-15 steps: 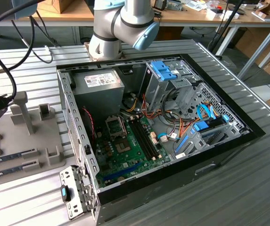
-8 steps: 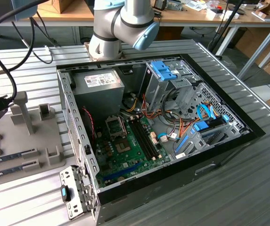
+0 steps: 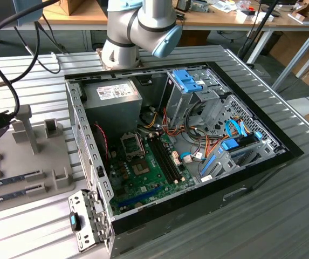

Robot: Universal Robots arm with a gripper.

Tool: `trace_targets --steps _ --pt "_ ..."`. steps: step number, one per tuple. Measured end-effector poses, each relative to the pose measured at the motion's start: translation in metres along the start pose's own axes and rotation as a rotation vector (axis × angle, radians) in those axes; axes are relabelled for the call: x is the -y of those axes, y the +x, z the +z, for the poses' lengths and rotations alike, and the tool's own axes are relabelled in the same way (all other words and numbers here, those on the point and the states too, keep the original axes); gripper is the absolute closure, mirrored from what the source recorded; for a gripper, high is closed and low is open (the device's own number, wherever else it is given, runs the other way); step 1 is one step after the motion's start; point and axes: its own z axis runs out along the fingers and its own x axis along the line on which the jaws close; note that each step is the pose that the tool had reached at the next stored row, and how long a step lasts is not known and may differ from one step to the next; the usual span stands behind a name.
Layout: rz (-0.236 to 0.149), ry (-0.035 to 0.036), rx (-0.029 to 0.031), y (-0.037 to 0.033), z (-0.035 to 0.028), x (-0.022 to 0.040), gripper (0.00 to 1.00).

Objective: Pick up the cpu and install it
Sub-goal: 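Pick up the cpu and move it towards the insertion slot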

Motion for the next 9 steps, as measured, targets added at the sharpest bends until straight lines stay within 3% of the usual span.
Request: trace_targets --steps 9 --pt "0.000 0.0000 0.0000 0.0000 0.0004 0.0000 0.89"
